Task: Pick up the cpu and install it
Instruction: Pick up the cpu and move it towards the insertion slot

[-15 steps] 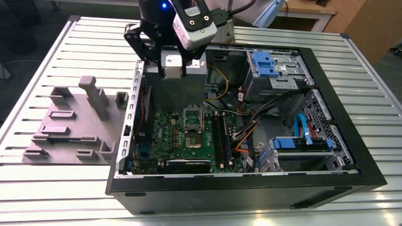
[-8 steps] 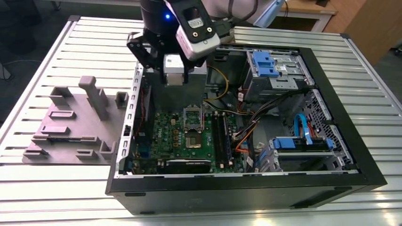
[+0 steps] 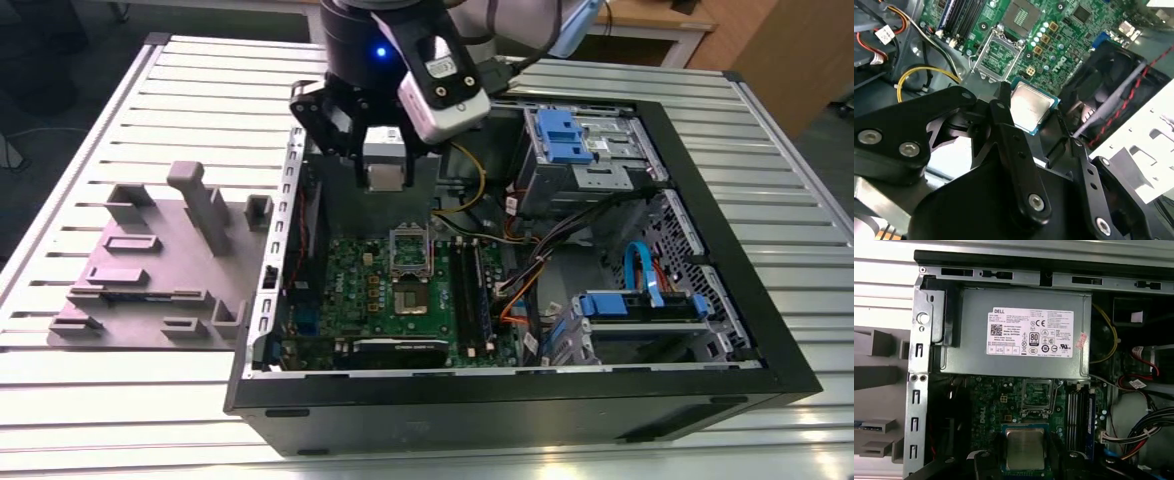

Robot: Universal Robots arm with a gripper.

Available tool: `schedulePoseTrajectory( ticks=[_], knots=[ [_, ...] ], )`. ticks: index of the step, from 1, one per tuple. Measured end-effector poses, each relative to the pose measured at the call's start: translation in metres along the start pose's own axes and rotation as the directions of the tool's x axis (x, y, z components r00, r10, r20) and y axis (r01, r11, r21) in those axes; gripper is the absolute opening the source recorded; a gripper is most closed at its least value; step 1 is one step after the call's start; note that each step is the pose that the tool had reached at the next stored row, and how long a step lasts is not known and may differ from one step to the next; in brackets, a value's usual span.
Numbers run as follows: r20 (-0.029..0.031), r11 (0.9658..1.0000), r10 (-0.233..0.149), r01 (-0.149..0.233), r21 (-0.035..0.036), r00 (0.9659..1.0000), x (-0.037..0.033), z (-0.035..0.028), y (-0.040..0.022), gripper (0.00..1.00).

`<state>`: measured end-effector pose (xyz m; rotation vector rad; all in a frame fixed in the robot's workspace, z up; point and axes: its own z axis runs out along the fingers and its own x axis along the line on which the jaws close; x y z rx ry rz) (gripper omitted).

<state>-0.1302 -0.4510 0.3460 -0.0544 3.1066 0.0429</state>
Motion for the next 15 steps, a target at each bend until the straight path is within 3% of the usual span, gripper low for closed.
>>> schedulePoseTrajectory(
  ticks=[5, 15],
  knots=[
    [-0.0036, 1.0, 0.0, 0.0, 0.0, 1.0, -0.0073, 0.0066, -0.0034, 0.47],
    [-0.0042, 1.0, 0.001, -0.001, 0.0, 1.0, -0.0147, 0.0203, -0.0142, 0.47]
  ],
)
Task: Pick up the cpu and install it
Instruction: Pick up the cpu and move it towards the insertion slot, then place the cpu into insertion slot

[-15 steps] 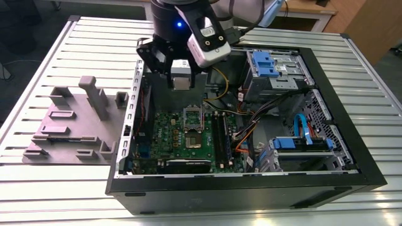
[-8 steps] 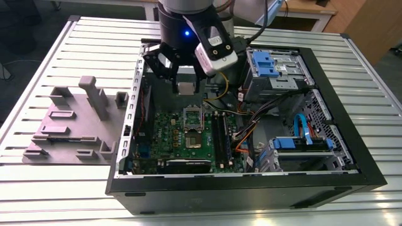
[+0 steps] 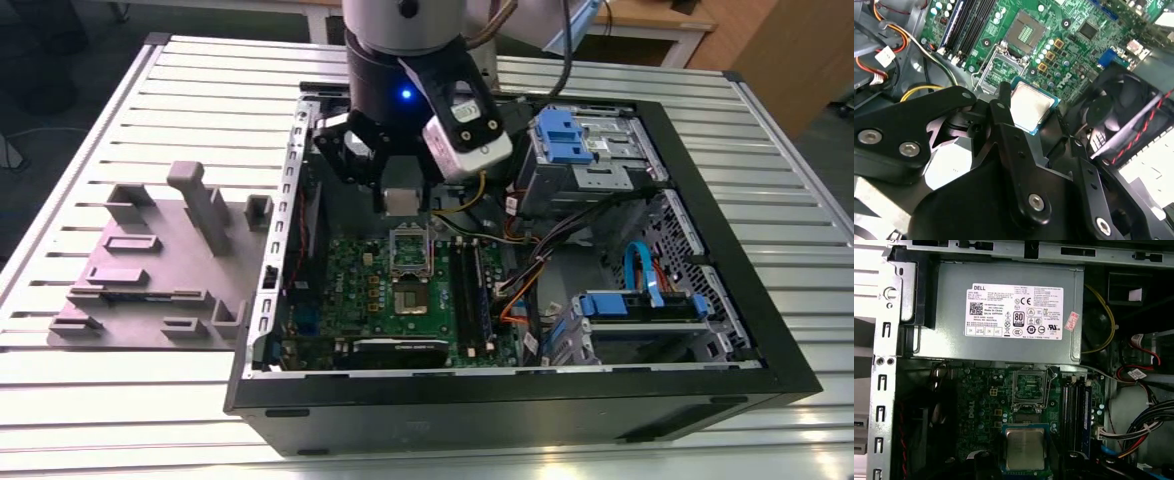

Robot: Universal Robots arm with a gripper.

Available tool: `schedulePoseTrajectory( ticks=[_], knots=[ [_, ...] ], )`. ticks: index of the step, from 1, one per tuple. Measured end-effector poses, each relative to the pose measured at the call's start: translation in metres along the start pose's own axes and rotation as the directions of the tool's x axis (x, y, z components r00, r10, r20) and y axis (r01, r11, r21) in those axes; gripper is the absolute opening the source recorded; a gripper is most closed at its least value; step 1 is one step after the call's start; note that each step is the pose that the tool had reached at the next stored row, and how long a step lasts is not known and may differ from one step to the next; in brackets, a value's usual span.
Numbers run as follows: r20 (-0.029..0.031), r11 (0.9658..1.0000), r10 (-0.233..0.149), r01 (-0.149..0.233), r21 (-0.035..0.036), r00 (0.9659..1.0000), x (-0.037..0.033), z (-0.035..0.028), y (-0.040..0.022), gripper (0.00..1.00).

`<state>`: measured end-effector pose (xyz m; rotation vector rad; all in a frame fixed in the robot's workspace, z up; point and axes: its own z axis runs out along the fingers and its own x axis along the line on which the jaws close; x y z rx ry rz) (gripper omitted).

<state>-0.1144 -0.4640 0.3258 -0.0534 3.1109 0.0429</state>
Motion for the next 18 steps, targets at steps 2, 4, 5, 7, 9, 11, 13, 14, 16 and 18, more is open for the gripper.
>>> schedulePoseTrajectory(
  ticks=[2, 4, 5, 7, 9, 11, 13, 14, 16, 18],
  knots=[
    [-0.0001, 1.0, 0.0, 0.0, -0.0001, 1.0, -0.0015, 0.0023, -0.0018, 0.47],
    [-0.0002, 1.0, 0.0, 0.0, -0.0002, 1.0, -0.0033, 0.0048, -0.0036, 0.47],
    [-0.0004, 1.0, 0.0, 0.0, -0.0001, 1.0, -0.0043, 0.0059, -0.0044, 0.47],
    [-0.0014, 1.0, 0.001, -0.001, -0.0001, 1.0, -0.0069, 0.0081, -0.0055, 0.47],
    [-0.0027, 1.0, 0.001, -0.001, -0.0002, 1.0, -0.0093, 0.0099, -0.0063, 0.47],
    [-0.0034, 1.0, 0.001, -0.001, 0.0, 1.0, -0.01, 0.0105, -0.0064, 0.47],
    [-0.0035, 1.0, 0.001, -0.001, 0.0001, 1.0, -0.01, 0.0106, -0.0064, 0.47],
    [-0.0033, 1.0, 0.001, -0.001, -0.0002, 1.0, -0.01, 0.0118, -0.0064, 0.47],
    [-0.0033, 1.0, 0.001, -0.001, -0.0002, 1.0, -0.01, 0.0129, -0.0065, 0.47],
    [-0.0033, 1.0, 0.001, -0.001, -0.0001, 1.0, -0.01, 0.0129, -0.0065, 0.47]
  ],
)
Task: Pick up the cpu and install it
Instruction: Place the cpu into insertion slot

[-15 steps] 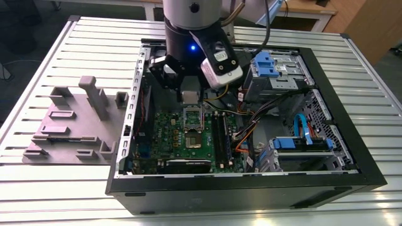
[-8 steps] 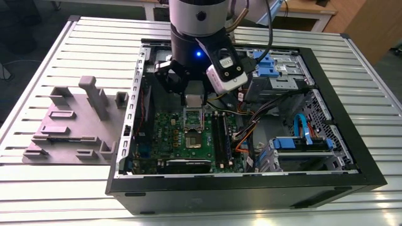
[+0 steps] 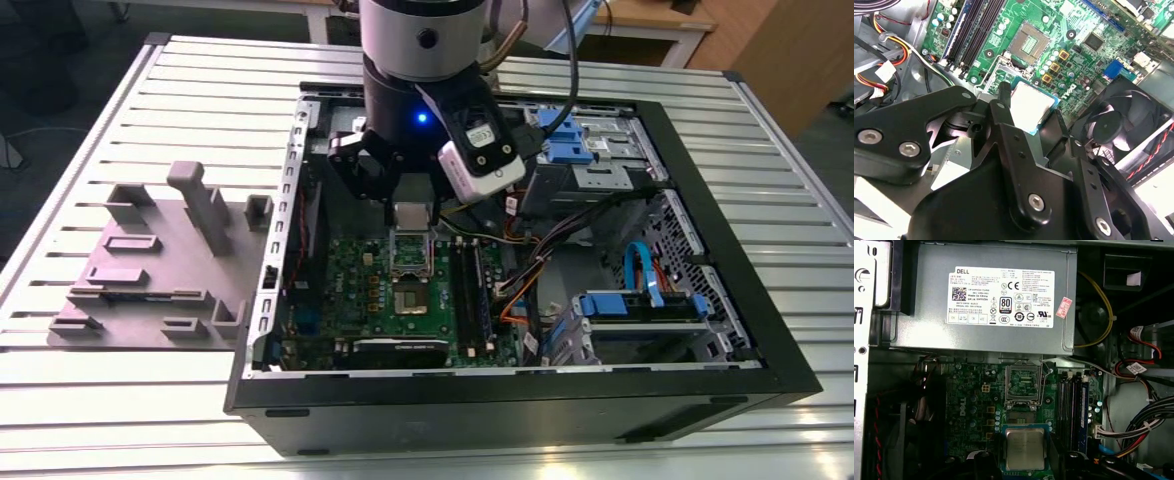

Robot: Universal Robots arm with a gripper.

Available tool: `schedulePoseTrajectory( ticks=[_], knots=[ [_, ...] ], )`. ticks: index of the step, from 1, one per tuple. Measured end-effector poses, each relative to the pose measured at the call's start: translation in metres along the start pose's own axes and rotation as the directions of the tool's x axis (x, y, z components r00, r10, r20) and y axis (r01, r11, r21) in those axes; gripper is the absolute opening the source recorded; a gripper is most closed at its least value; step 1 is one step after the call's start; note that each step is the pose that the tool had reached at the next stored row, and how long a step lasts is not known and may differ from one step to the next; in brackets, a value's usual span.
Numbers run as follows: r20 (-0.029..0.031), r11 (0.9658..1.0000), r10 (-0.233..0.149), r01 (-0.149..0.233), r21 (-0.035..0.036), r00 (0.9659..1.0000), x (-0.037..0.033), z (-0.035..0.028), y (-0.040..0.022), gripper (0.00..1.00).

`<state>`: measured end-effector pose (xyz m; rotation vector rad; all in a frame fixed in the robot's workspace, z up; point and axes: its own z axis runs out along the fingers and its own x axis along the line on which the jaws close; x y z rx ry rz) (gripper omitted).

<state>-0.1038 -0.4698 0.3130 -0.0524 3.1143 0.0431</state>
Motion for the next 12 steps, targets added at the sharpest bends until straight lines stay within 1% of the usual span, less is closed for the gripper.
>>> schedulePoseTrajectory(
  ticks=[4, 7, 9, 12],
  knots=[
    [0.0, 1.0, 0.0, 0.0, 0.0, 1.0, 0.0, 0.0001, 0.0, 0.47],
    [0.0001, 1.0, 0.0, 0.0, 0.002, 1.0, 0.0, 0.0011, 0.0, 0.47],
    [0.0001, 1.0, 0.002, -0.002, 0.003, 1.0, 0.0001, 0.0029, -0.0001, 0.47],
    [0.0011, 1.0, 0.005, -0.005, 0.0037, 1.0, 0.0002, 0.0075, -0.0002, 0.47]
  ],
)
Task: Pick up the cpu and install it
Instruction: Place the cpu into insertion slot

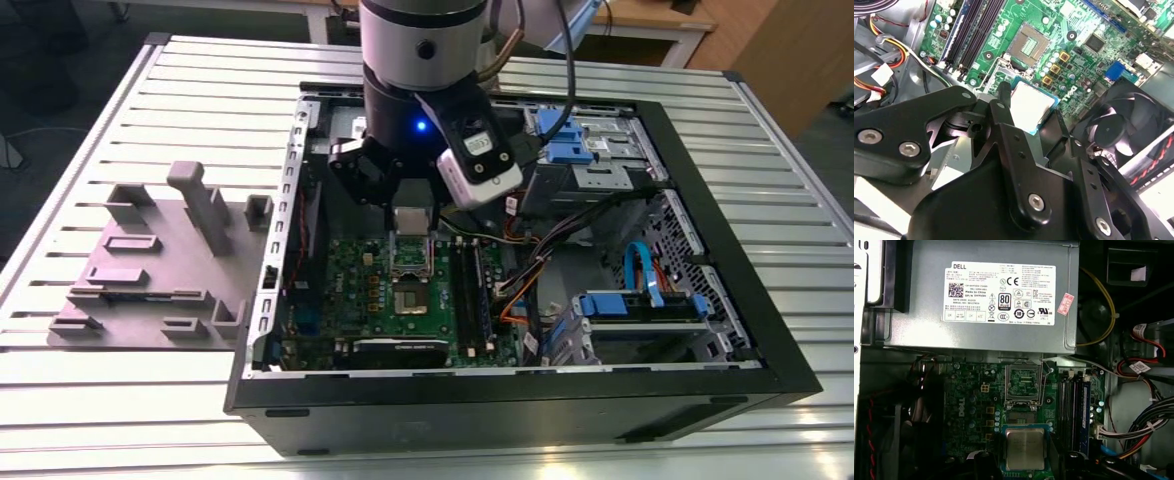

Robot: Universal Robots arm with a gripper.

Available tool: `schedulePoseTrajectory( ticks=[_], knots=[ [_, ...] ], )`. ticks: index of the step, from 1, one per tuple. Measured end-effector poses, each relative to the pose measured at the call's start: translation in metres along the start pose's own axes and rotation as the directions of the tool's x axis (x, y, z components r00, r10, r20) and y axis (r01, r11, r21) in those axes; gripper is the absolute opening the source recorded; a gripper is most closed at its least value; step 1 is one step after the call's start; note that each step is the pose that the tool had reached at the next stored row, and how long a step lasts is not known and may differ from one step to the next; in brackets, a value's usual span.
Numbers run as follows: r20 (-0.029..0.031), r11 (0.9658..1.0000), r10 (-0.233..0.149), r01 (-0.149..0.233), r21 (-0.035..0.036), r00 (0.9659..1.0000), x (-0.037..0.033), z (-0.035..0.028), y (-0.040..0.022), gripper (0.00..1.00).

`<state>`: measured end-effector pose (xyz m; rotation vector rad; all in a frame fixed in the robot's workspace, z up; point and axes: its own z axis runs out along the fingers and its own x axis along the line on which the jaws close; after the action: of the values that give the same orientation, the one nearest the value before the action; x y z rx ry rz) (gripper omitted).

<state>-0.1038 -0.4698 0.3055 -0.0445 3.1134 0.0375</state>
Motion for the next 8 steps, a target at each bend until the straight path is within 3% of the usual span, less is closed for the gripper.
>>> schedulePoseTrajectory(
  ticks=[8],
  knots=[
    [0.0006, 1.0, 0.001, -0.001, 0.0004, 1.0, 0.0001, 0.0027, -0.0002, 0.47]
  ],
)
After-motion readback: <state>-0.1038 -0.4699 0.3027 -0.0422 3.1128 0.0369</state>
